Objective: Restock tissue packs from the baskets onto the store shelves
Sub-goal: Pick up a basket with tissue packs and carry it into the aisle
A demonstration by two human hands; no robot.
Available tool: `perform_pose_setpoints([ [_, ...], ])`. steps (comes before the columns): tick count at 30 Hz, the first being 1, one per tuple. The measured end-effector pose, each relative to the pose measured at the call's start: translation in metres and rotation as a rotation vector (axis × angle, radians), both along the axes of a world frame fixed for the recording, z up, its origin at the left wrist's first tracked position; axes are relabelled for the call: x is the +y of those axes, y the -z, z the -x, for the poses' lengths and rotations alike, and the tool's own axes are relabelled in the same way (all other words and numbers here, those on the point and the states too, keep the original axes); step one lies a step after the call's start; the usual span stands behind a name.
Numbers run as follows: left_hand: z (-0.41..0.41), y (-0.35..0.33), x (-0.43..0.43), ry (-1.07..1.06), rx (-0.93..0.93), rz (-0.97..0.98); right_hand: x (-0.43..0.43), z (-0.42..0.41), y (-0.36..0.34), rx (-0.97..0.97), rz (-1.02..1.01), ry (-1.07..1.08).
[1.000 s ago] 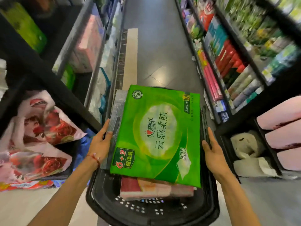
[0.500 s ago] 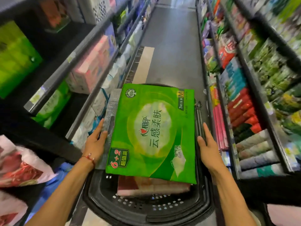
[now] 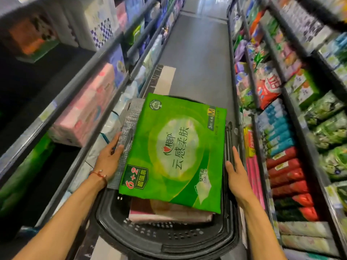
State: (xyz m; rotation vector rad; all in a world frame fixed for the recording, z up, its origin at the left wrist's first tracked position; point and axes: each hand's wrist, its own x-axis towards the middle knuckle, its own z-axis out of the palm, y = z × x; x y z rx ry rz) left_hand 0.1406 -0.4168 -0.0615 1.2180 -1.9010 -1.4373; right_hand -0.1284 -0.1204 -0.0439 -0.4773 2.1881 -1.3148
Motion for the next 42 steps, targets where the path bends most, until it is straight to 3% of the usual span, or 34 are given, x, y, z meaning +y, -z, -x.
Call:
perform_pose_setpoints([
  [20,0.269,0.023,-0.311,-0.087,-0.160,-0.046,-0.346,0.294,0.039,-0.091,-0.062,-0.083],
  [37,0.512,0.053,-0.616,0.065,-0.246,-0.107,-0.621,0.502,0.084,-0.157,-0.132,0.059],
  [42,0.572,0.081,-0.685,0.099,-0.363,-0.126,-0.681,0.568,0.128,-0.227,-0.154,0.096],
])
